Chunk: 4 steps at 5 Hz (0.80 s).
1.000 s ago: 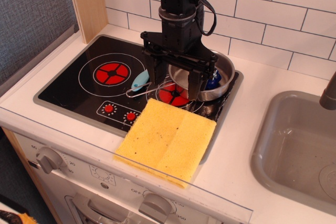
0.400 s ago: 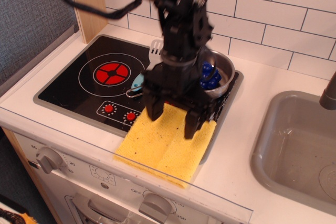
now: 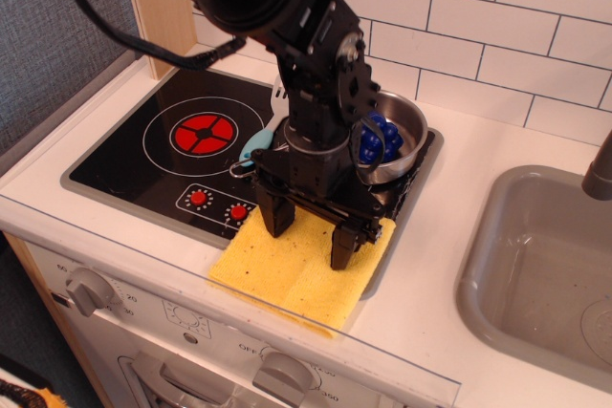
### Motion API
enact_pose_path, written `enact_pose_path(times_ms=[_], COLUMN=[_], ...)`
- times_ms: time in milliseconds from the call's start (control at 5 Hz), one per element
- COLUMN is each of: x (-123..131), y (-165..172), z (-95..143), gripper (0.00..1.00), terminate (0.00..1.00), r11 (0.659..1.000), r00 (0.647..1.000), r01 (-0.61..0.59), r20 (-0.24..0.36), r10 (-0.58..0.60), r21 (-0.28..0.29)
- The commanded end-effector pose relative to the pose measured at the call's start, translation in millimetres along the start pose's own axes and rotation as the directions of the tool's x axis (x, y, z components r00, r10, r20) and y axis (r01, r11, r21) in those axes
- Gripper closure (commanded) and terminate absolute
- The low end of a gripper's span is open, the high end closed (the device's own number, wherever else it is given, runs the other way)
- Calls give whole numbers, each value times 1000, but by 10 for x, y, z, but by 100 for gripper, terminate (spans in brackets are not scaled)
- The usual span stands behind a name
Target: Move the yellow cloth to the bottom left of the burner.
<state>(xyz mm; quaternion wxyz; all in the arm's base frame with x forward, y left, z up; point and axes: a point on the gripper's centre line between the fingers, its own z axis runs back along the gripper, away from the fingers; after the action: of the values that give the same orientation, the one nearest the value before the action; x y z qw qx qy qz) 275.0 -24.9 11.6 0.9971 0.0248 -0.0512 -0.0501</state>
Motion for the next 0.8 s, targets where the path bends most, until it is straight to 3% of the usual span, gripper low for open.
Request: enact_pose_path(times_ms=[0, 600], x=[144, -70], y=[162, 920], z=[63, 56], gripper=[0, 0], terminate=[0, 0], r11=[1000, 996], r00=[997, 994], r01=[-22, -83], r20=[69, 64], r10=[23, 85], r21=[-10, -34])
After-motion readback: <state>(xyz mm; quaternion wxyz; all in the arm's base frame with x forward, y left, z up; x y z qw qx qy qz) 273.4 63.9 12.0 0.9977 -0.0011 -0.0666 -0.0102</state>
